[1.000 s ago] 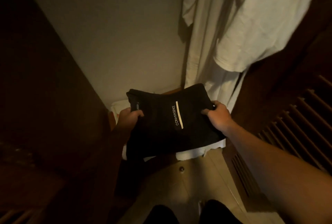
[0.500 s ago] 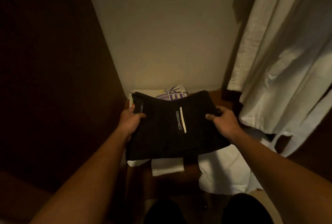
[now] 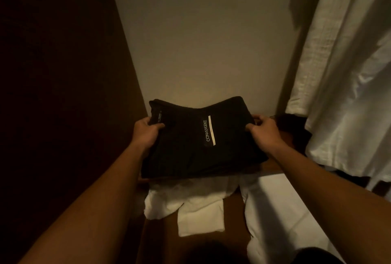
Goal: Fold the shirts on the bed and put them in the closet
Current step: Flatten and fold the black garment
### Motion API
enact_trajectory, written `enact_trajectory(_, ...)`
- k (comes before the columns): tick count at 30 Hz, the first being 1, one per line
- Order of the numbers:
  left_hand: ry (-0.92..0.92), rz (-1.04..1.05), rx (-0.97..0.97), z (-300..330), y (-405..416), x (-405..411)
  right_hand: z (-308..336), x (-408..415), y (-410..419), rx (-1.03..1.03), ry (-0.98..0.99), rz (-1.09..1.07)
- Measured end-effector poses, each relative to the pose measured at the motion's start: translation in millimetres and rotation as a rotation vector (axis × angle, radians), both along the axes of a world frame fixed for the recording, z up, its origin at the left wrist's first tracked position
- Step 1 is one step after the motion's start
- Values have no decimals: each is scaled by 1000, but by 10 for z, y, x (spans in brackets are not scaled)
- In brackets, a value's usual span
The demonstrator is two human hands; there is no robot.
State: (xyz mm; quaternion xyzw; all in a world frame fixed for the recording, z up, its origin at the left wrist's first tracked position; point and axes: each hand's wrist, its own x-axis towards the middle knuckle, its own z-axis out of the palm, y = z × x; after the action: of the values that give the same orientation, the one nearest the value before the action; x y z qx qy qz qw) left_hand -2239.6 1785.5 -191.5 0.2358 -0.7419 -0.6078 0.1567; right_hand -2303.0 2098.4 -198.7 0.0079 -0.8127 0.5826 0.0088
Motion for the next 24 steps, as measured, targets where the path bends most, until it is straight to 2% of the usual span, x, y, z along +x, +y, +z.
enact_trajectory(6, 59, 72, -137, 208, -360, -674, 184, -710, -453, -19, 48, -1)
enact_trajectory(9, 54, 95, -133, 177, -524, -984, 113, -1027, -640, -8, 55, -19)
enact_trajectory(19, -74, 158, -66, -589, -784, -1412, -500, -1435, -741, -22, -45, -19)
enact_trajectory(22, -115, 177, -103, -724, -834, -1459, -641, -1479, -739, 48, -28, 8)
enact_trajectory(24, -204, 210, -251, -759, -814, -1499, -677, -1496, -771, 185, 14, 25)
